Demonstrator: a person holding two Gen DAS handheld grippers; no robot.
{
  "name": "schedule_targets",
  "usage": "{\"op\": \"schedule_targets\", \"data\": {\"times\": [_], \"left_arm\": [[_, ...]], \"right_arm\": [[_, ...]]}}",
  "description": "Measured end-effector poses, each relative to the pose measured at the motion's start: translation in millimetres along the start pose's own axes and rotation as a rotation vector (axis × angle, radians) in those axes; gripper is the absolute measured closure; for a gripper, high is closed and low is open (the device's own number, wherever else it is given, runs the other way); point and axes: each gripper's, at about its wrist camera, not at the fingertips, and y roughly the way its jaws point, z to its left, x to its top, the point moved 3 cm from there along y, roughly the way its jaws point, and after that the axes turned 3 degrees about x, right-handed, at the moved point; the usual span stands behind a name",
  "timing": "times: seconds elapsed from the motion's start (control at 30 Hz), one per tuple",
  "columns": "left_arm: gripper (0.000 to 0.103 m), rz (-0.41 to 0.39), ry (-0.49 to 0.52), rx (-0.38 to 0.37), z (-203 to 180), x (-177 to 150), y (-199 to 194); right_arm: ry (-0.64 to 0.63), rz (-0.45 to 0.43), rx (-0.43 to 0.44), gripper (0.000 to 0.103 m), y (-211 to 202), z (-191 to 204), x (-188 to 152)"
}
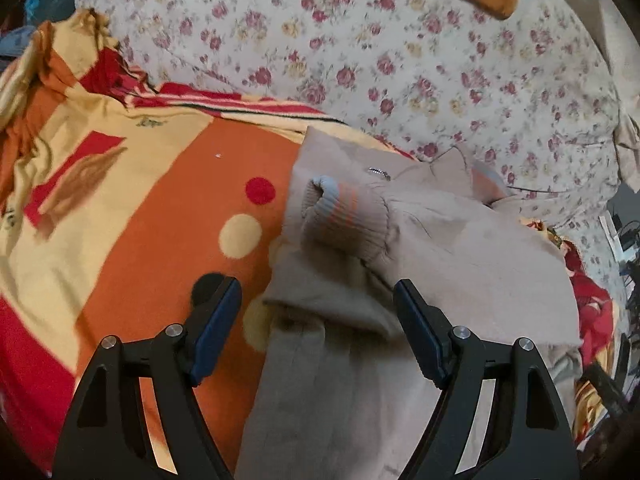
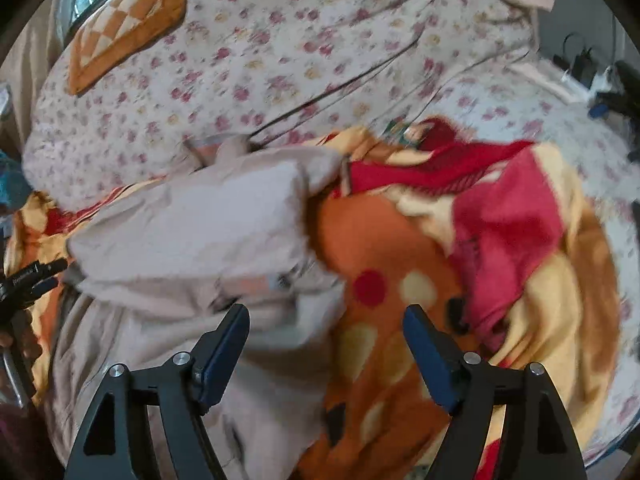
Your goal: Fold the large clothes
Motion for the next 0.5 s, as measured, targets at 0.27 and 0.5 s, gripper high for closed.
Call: {"op": "schedule_targets", "data": {"times": [0.27,0.5], "left_arm": [[0.024,0.028,0.020,0.030,20,-45,-36],[0.024,0.118,0.027,-0.066,38,-91,-56]], "right_arm": [[-0.078,0.063,-0.193,0.029,71,7,9],[0.022,0.029,0.080,0.022,-12,-11,-12]]}}
